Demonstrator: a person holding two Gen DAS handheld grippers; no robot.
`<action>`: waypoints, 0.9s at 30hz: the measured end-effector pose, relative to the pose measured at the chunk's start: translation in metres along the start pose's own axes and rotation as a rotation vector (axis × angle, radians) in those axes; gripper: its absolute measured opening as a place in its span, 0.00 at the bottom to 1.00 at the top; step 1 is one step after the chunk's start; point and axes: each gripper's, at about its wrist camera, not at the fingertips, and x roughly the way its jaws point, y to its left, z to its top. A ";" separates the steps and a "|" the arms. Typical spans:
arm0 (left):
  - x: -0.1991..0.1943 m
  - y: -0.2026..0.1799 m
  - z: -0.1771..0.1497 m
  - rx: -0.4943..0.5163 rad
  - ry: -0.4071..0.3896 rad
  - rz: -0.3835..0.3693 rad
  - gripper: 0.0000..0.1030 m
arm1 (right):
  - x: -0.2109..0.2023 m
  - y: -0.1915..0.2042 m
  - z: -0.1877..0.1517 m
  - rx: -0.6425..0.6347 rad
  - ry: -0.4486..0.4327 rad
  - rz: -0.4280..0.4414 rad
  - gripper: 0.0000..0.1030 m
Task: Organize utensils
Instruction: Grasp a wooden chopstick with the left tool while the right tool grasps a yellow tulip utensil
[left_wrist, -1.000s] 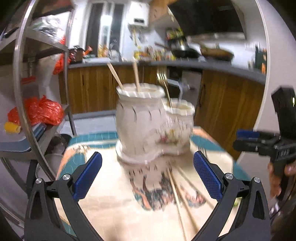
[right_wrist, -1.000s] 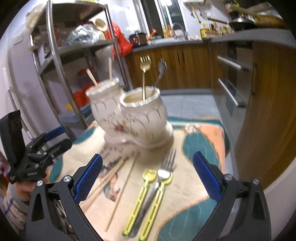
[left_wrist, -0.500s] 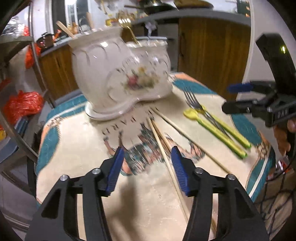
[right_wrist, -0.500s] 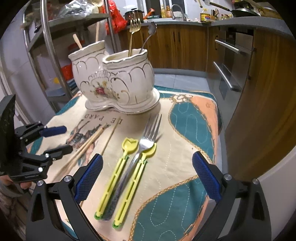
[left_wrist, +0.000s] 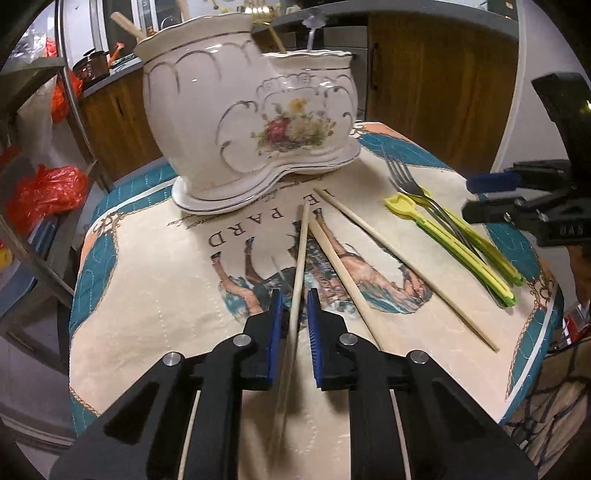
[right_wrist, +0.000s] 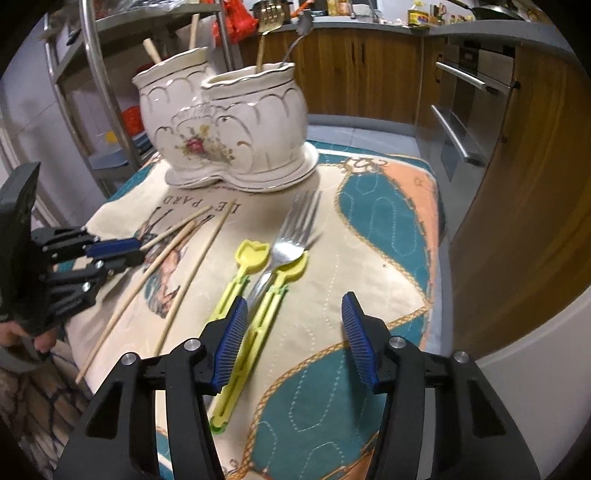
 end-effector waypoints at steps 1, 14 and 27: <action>0.001 0.001 0.000 0.001 0.003 0.017 0.07 | 0.001 0.002 -0.001 -0.009 0.007 0.000 0.49; 0.002 0.017 0.002 -0.042 0.010 0.039 0.05 | 0.004 0.001 -0.001 -0.021 0.023 -0.059 0.21; 0.007 0.017 0.008 -0.035 0.032 0.018 0.05 | 0.037 0.022 0.037 -0.177 0.291 -0.066 0.21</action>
